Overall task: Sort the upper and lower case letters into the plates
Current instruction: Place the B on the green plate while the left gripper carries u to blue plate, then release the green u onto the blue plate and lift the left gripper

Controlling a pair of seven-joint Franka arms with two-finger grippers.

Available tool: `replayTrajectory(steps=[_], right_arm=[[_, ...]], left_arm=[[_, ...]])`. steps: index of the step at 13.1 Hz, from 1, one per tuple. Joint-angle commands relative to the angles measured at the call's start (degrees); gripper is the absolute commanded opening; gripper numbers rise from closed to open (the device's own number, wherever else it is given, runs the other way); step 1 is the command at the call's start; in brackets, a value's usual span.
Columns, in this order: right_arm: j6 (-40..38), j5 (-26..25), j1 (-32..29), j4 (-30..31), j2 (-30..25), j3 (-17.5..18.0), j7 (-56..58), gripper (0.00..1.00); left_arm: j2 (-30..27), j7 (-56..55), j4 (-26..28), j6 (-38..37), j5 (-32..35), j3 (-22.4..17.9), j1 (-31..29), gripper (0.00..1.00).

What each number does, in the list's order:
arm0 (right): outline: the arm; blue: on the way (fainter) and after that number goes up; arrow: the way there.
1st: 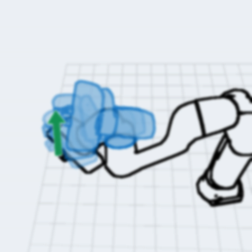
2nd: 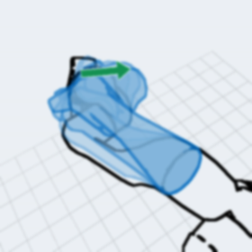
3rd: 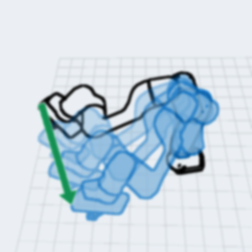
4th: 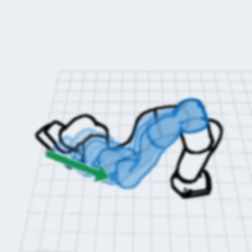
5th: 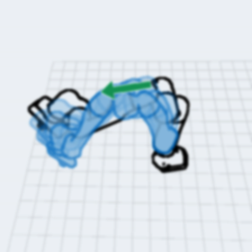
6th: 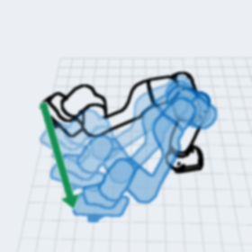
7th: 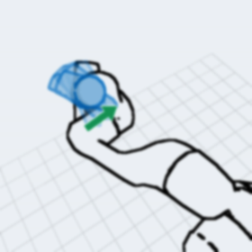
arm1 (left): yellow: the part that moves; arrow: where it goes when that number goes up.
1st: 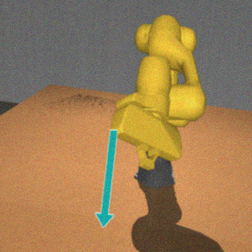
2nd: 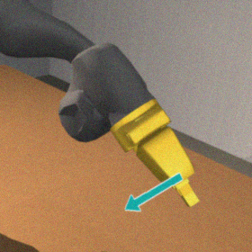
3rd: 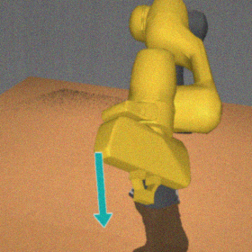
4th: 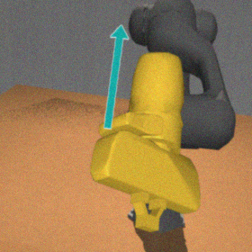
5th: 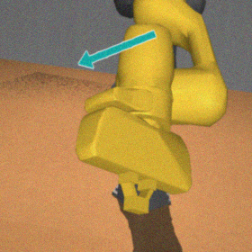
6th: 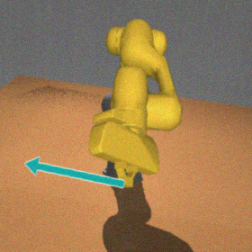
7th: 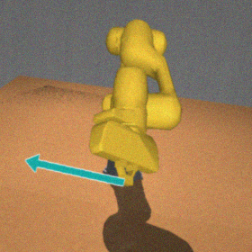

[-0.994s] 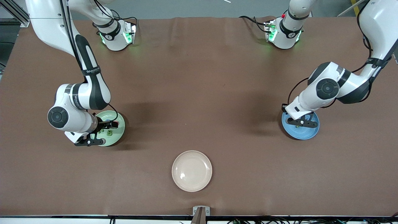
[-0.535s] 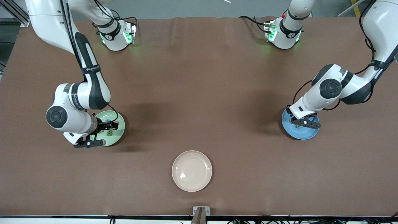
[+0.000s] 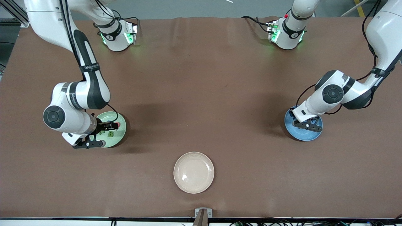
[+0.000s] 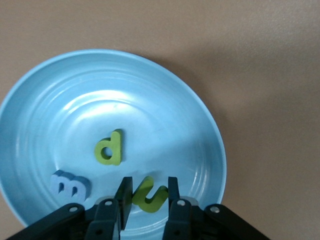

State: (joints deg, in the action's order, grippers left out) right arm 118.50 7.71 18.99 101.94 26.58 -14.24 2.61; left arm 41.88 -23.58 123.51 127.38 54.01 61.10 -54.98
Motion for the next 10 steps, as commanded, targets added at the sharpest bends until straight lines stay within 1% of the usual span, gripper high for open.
replayTrajectory(steps=[1,4,5,6,7,8,9,10], right_arm=[[-7.1,-1.12,-0.62,-4.43,-1.89,0.18,-1.47,1.0],[-25.37,-2.08,-4.21,-19.18,-1.54,0.17,-1.38,1.0],[-28.91,-3.83,-5.53,-22.45,-1.45,0.18,-1.38,1.0],[-31.03,-5.24,-6.24,-24.57,-1.62,0.18,-1.04,1.0],[-32.27,-5.34,-7.29,-25.9,-1.71,0.18,-1.03,1.0],[-33.41,-4.73,-8.17,-26.44,-1.8,0.26,-1.12,1.0],[-34.29,-4.46,-8.44,-26.7,-1.89,0.26,-0.95,1.0],[-33.95,-4.72,-8.53,-28.62,-1.63,0.26,-0.94,1.0]], left_arm=[[-0.14,-0.24,0.07,3.13,1.27,-2.99,2.58,0.09],[-0.14,-0.33,0.24,3.4,1.36,-3.44,3.03,0.1],[-0.14,-0.16,0.24,3.4,1.36,-3.44,2.94,0.11],[-0.22,-0.07,0.24,3.4,1.36,-3.44,2.86,0.12],[-0.22,0.02,0.24,3.4,1.36,-3.44,2.86,0.15],[-0.22,-0.07,0.5,3.4,1.27,-3.53,2.77,0.16],[-0.31,-0.07,0.59,3.4,1.36,-3.44,2.68,0.2],[-0.49,-0.07,0.51,3.4,1.36,-3.44,2.68,0.31]])
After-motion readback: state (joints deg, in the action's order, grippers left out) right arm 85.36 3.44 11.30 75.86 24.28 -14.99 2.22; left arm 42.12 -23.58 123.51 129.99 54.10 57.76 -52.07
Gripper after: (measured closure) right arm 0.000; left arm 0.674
